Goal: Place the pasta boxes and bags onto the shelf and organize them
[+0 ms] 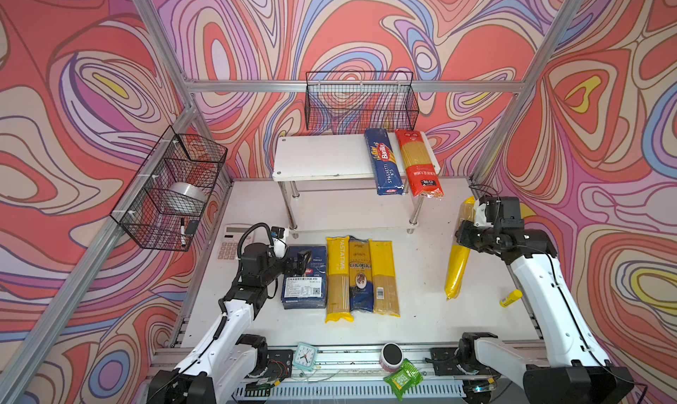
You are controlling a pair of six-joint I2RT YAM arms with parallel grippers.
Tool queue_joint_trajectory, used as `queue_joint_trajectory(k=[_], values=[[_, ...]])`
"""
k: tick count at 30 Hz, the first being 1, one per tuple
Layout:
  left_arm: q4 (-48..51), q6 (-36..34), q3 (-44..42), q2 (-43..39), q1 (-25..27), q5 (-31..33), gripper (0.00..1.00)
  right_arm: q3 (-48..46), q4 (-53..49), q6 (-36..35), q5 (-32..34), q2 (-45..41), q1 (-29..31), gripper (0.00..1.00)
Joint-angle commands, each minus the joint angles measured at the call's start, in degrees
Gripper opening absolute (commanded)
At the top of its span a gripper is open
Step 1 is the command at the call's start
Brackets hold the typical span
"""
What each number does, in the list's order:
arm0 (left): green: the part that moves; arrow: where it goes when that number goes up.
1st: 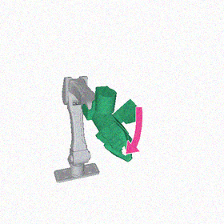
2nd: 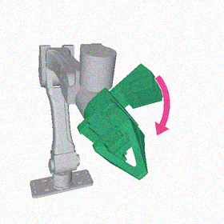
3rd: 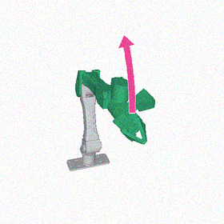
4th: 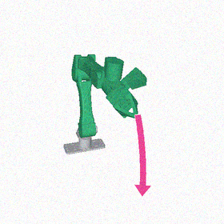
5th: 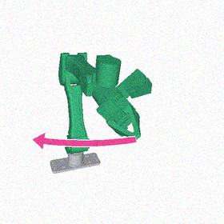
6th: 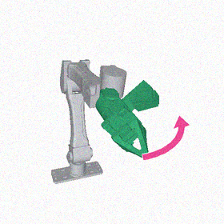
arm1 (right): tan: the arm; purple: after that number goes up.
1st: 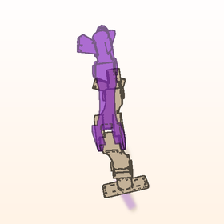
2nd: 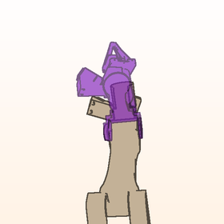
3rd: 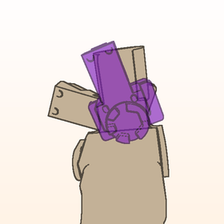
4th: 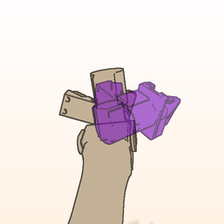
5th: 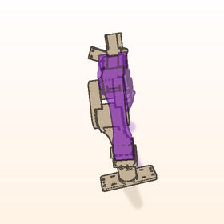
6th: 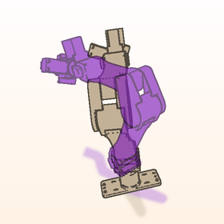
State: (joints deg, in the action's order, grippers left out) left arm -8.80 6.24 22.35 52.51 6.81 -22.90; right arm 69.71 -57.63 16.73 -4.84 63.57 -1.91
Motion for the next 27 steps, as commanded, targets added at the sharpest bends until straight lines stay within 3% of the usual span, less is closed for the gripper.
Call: queue_joint_trajectory(k=[1,12,18,24,27], values=[[-0.6,0.2,0.0,-0.5,0.3,0.1,1.0,4.1,0.5,-0.7,-5.0,-1.3,-0.2,0.0],[-0.3,0.1,0.8,0.8,0.3,0.0,1.0,16.4,-2.1,-2.5,-8.7,-4.0,-0.2,0.0],[-0.3,0.2,0.9,1.0,0.3,0.0,1.0,23.4,-1.8,-1.7,-22.2,-1.4,-0.1,0.0],[-0.3,0.1,0.9,1.0,0.3,-0.1,1.0,28.5,1.8,0.0,-28.5,-2.4,-0.1,0.0],[-1.3,1.2,1.1,2.1,0.3,0.5,1.0,27.4,8.9,5.6,-38.6,-1.4,-0.1,0.0]])
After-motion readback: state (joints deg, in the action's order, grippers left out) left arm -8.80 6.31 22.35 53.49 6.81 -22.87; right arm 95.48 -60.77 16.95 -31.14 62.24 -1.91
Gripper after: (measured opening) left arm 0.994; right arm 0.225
